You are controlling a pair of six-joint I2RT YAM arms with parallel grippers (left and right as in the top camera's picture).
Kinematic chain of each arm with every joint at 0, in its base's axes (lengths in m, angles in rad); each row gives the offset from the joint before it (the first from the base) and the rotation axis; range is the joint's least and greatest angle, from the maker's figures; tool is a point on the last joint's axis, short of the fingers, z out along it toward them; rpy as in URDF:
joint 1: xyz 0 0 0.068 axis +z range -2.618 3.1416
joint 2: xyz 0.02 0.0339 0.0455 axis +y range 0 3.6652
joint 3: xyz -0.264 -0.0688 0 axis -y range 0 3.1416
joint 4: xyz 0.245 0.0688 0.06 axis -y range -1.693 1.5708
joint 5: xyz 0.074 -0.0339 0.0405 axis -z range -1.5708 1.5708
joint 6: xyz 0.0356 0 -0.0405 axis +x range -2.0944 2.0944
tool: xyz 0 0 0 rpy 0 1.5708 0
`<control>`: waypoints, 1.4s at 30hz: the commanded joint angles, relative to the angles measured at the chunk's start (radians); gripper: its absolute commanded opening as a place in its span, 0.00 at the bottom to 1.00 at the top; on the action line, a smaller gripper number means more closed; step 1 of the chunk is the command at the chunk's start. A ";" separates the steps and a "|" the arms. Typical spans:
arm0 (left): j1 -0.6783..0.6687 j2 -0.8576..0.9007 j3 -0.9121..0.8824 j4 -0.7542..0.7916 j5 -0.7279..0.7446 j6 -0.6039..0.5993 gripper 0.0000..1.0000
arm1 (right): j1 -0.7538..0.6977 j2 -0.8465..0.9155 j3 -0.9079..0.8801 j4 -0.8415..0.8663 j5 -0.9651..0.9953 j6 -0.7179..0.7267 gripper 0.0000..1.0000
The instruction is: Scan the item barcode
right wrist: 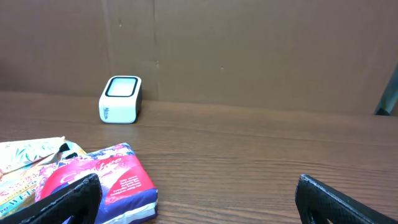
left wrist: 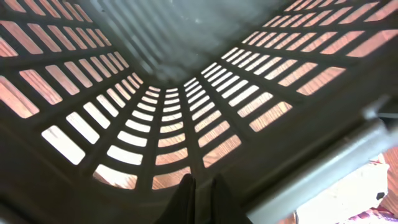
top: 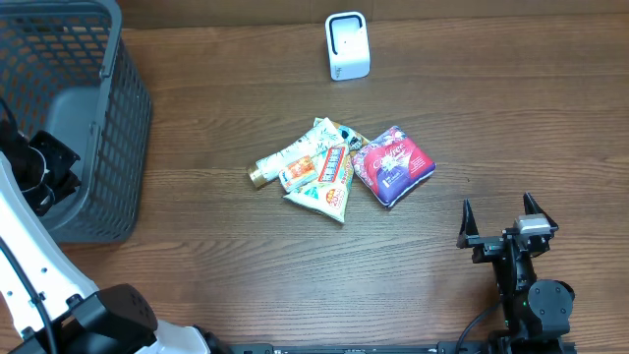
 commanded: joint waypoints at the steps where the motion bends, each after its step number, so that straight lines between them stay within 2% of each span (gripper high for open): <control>1: 0.002 -0.053 0.029 0.010 0.012 0.023 0.04 | -0.005 -0.008 -0.010 0.006 0.002 -0.004 1.00; 9: 0.002 -0.110 0.241 -0.014 0.013 0.023 0.05 | -0.005 -0.008 -0.010 0.006 0.002 -0.004 1.00; 12: 0.002 -0.164 0.305 -0.014 0.055 0.022 0.17 | -0.005 -0.008 -0.010 0.006 0.002 -0.004 1.00; 13: 0.002 -0.187 0.310 -0.014 0.097 0.022 0.31 | -0.005 -0.008 -0.010 0.006 0.002 -0.004 1.00; 14: 0.002 -0.213 0.310 -0.014 0.169 0.022 0.57 | -0.005 -0.008 -0.010 0.006 0.002 -0.004 1.00; 15: 0.001 -0.237 0.309 -0.014 0.257 0.026 0.72 | -0.005 -0.008 -0.010 0.006 0.002 -0.004 1.00; 19: -0.052 -0.310 0.309 -0.014 0.618 0.173 0.91 | -0.005 -0.008 -0.010 0.006 0.002 -0.004 1.00; 21: -0.119 -0.341 0.309 -0.014 0.677 0.187 0.99 | -0.005 -0.008 -0.010 0.006 0.002 -0.003 1.00; 24: -0.241 -0.374 0.308 -0.014 0.631 0.186 1.00 | -0.005 -0.008 -0.010 0.006 0.002 -0.004 1.00; 30: -0.479 -0.393 0.268 -0.014 0.356 0.092 1.00 | -0.005 -0.008 -0.010 0.006 0.002 -0.004 1.00; 38: -0.697 -0.332 0.032 0.006 0.091 0.010 1.00 | -0.005 -0.008 -0.010 0.006 0.002 -0.004 1.00; 42: -0.766 -0.279 -0.063 0.063 0.037 -0.008 1.00 | -0.005 -0.008 -0.010 0.006 0.002 -0.004 1.00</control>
